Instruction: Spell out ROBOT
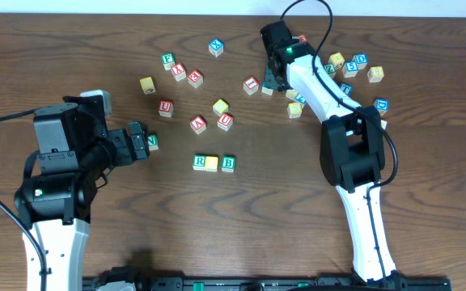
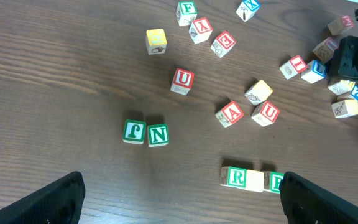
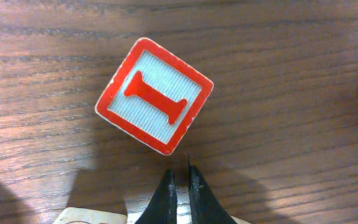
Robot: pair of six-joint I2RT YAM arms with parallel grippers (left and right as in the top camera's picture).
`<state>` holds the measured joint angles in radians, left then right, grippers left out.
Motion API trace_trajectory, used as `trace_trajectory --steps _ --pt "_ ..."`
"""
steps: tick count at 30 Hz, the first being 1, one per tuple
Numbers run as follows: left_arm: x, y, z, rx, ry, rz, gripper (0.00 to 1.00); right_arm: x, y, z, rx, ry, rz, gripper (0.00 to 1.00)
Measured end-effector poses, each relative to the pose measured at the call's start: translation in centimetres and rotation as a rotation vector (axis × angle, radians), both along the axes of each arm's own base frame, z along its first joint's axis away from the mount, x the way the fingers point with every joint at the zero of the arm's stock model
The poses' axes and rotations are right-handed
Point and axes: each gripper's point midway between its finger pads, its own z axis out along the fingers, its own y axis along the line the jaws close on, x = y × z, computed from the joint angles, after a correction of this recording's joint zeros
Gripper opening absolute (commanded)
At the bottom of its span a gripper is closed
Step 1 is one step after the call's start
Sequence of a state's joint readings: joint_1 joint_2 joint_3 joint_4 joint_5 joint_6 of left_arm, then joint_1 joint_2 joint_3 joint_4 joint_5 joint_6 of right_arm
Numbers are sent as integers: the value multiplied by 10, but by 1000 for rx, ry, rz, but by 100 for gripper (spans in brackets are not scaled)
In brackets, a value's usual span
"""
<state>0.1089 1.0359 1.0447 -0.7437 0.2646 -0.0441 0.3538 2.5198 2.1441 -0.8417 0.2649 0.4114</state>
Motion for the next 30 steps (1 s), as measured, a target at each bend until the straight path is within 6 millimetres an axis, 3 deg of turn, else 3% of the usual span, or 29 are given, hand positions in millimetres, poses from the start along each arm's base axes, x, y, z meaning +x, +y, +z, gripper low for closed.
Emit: trace_trajectory --steps 15,30 --pt "0 0 0 0 0 0 98 -16 -5 -3 -44 64 4 1" --pt "0 0 0 0 0 0 98 -34 16 -3 -70 102 46 1"
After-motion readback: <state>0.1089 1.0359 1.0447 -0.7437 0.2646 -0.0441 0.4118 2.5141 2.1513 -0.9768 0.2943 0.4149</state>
